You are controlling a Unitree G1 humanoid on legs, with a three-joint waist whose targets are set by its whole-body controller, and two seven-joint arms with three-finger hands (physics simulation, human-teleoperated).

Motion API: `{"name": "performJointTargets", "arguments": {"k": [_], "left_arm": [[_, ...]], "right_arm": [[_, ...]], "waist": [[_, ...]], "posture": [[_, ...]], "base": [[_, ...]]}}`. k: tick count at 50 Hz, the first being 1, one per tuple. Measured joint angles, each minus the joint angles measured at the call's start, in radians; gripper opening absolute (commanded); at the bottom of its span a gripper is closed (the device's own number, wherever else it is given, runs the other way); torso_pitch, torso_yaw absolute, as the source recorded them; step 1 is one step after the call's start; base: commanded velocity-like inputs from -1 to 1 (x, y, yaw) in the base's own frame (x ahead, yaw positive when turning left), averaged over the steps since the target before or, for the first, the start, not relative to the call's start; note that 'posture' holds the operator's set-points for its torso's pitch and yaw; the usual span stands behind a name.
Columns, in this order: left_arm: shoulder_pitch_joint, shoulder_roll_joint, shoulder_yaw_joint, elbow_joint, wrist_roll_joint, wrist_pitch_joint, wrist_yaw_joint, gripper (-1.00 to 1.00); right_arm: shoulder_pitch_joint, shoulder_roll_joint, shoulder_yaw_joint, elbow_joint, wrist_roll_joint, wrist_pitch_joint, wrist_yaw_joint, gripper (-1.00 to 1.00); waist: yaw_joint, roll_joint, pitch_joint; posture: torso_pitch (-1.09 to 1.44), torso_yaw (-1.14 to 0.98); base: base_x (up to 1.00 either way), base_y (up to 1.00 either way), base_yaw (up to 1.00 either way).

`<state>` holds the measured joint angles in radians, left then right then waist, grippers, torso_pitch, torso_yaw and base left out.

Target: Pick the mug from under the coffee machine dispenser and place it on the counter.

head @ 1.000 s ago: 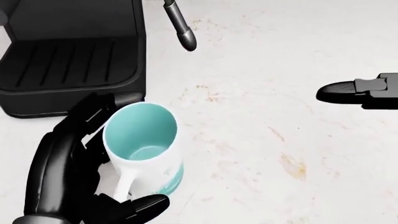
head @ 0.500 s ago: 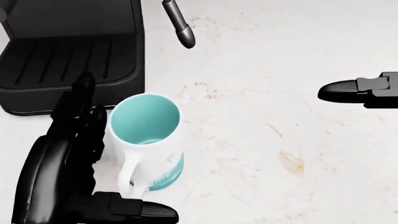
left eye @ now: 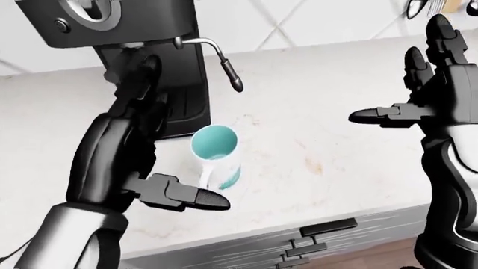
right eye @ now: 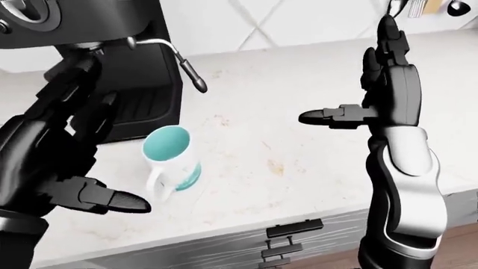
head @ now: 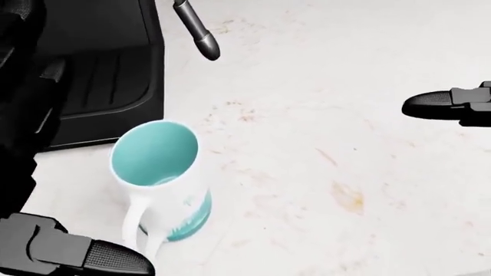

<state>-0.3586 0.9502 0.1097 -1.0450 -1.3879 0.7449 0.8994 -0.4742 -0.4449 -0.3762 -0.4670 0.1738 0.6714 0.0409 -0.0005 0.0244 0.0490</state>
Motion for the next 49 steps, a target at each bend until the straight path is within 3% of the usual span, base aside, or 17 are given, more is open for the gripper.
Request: {"name": "performJointTargets", "arguments": {"k": [4,9,11,14,18,20,25,29,33,41,49], "left_arm": [[-0.097,0.013,0.087,0.006,-0.122,0.053,0.034,1.0],[-0.33,-0.09,0.324,-0.002,-0.424,0.27,0.206,1.0],[-0.391,-0.113,0.357,-0.002,-0.523,0.344,0.283,1.0],[-0.402,-0.074,0.345,-0.002,-0.584,0.367,0.315,1.0],[-0.405,0.013,0.329,-0.002,-0.584,0.309,0.288,1.0],[-0.398,0.08,0.349,-0.002,-0.584,0.259,0.262,1.0],[-0.308,0.236,0.445,-0.002,-0.572,0.129,0.187,1.0],[-0.158,0.385,0.542,-0.002,-0.527,-0.005,0.101,1.0],[-0.057,0.474,0.627,0.014,-0.499,-0.103,0.037,1.0],[0.026,0.563,0.766,0.121,-0.46,-0.146,-0.042,1.0],[0.053,0.592,0.833,0.212,-0.387,-0.118,-0.11,1.0]], "right_arm": [[-0.002,0.001,0.004,0.01,0.002,0.008,0.005,1.0],[-0.014,-0.012,-0.004,-0.007,0.011,0.018,0.007,1.0],[-0.023,-0.02,-0.009,-0.007,0.014,0.016,0.007,1.0],[-0.025,-0.03,-0.02,-0.007,0.018,0.009,0.005,1.0],[-0.022,-0.031,-0.019,0.003,0.018,0.011,0.0,1.0],[-0.024,-0.031,-0.014,0.005,0.022,0.017,0.0,1.0],[-0.022,-0.032,-0.014,-0.001,0.027,0.02,0.0,1.0],[-0.02,-0.033,-0.016,-0.008,0.026,0.016,-0.001,1.0],[-0.021,-0.03,-0.011,-0.003,0.024,0.015,-0.001,1.0],[-0.016,-0.023,-0.007,-0.001,0.019,0.01,0.002,1.0],[-0.021,-0.029,-0.013,-0.003,0.02,0.016,0.003,1.0]], "waist": [[0.002,0.0,0.01],[-0.001,0.002,0.01],[-0.005,0.002,0.011],[-0.01,0.001,0.016],[-0.015,-0.002,0.028],[-0.017,-0.002,0.032],[-0.017,0.002,0.036],[-0.017,0.002,0.04],[-0.014,0.002,0.042],[-0.01,0.008,0.043],[-0.01,0.013,0.043]], "posture": [[0.0,0.0],[0.0,0.0],[0.0,0.0],[0.0,0.0],[0.0,0.0],[0.0,0.0],[0.0,0.0],[0.0,0.0],[0.0,0.0],[0.0,0.0],[0.0,0.0]], "base": [[0.0,0.0,0.0],[0.0,0.0,0.0],[0.0,0.0,0.0],[0.0,0.0,0.0],[0.0,0.0,0.0],[0.0,0.0,0.0],[0.0,0.0,0.0],[0.0,0.0,0.0],[0.0,0.0,0.0],[0.0,0.0,0.0],[0.0,0.0,0.0]]}}
